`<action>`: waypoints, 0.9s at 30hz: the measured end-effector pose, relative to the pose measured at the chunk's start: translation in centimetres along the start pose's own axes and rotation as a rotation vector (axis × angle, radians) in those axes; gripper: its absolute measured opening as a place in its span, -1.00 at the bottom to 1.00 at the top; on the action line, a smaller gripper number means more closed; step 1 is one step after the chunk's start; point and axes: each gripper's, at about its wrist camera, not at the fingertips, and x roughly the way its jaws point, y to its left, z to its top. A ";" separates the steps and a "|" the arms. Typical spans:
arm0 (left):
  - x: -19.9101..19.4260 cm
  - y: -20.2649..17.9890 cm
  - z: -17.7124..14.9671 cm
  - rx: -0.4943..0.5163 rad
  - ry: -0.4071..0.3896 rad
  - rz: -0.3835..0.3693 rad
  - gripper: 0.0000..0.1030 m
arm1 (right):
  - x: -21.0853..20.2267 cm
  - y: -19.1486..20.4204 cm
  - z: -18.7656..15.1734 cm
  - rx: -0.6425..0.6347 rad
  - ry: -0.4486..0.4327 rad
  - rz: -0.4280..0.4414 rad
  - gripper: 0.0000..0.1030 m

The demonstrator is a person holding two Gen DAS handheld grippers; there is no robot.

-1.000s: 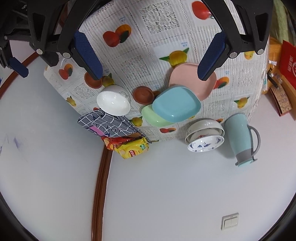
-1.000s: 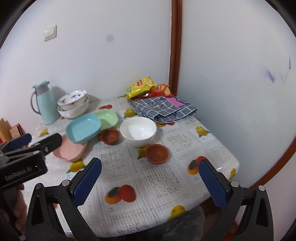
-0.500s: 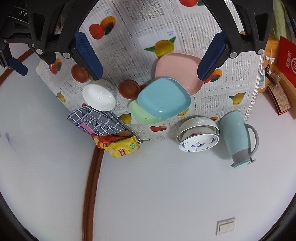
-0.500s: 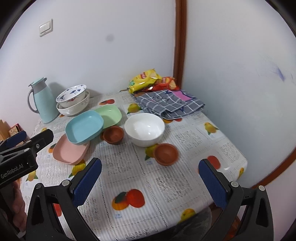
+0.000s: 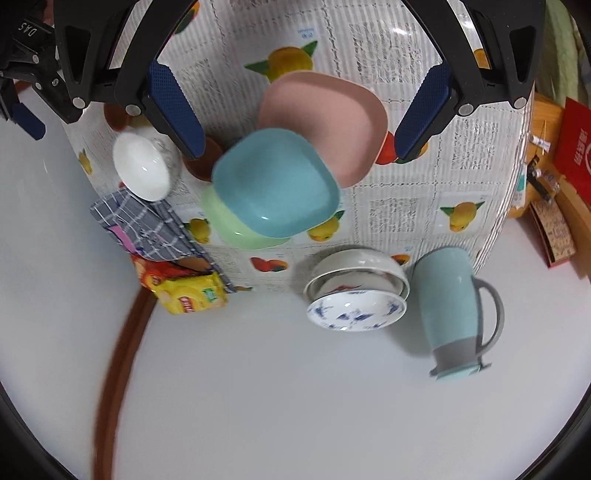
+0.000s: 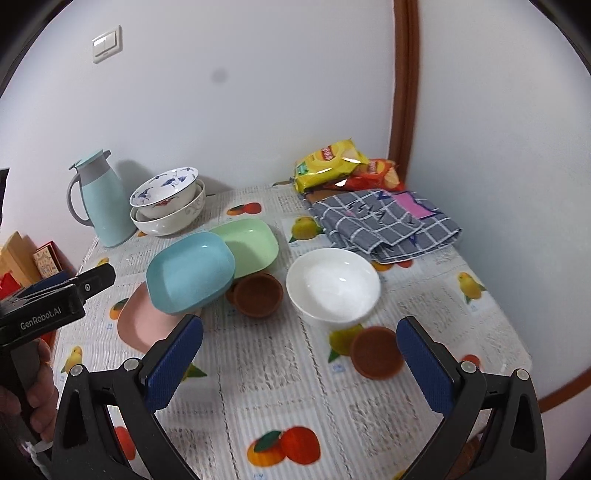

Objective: Organize plates and bowls
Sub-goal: 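Move both grippers toward the light blue plate and open around its rim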

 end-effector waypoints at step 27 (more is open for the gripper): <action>10.5 2.6 3.3 -0.057 0.112 0.078 0.88 | 12.0 4.3 3.5 -0.116 0.063 0.066 0.52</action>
